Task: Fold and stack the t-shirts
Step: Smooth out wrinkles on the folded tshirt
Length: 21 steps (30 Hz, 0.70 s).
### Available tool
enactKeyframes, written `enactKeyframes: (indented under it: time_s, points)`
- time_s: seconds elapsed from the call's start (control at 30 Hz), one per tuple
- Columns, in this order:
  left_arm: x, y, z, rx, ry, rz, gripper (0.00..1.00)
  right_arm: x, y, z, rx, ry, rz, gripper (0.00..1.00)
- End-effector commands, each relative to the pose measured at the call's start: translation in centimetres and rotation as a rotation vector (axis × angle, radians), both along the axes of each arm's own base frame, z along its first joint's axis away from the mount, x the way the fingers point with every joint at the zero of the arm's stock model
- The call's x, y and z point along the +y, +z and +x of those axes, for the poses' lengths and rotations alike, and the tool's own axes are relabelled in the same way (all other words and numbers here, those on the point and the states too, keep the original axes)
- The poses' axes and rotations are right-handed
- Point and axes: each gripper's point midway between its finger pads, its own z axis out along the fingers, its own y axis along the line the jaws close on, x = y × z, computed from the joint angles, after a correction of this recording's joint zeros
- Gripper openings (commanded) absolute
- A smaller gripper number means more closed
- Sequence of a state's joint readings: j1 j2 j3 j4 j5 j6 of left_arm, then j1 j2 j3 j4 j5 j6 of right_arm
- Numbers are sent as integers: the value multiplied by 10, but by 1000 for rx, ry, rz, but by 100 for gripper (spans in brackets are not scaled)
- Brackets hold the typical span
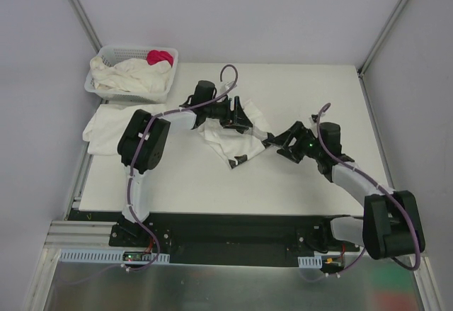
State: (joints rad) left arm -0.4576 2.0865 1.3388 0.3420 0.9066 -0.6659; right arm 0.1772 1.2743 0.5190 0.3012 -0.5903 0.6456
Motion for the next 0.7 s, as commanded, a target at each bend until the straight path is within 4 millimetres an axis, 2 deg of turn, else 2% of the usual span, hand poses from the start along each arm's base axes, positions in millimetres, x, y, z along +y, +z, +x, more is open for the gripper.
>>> enactKeyframes:
  time_s: [0.0, 0.13, 0.17, 0.23, 0.27, 0.3, 0.37, 0.4, 0.67]
  points:
    - [-9, 15, 11, -75, -29, -44, 63, -11, -4, -8, -49, -21, -93, 77]
    - [-9, 11, 13, -86, -43, -31, 63, -9, -8, -1, -52, -13, -110, 78]
    - [-9, 11, 13, -93, -47, -23, 64, -6, -17, -1, -25, -5, -117, 77]
    - [-5, 10, 11, -124, -69, 20, 65, -1, -17, 6, -34, 8, -109, 78]
    - [-2, 8, 12, -135, -66, 47, 66, 3, -27, 5, -6, 20, -116, 78]
    - [2, 3, 10, -155, -78, 89, 67, 7, -28, 7, -5, 28, -105, 78]
    - [10, 6, 13, -203, -61, 154, 68, 15, -31, 9, 0, 50, -102, 77]
    - [17, 1, 10, -214, -69, 198, 69, 18, -40, 10, 18, 56, -106, 77]
    - [49, 17, 25, -364, 15, 411, 75, 39, -48, 27, 37, 97, -83, 76]
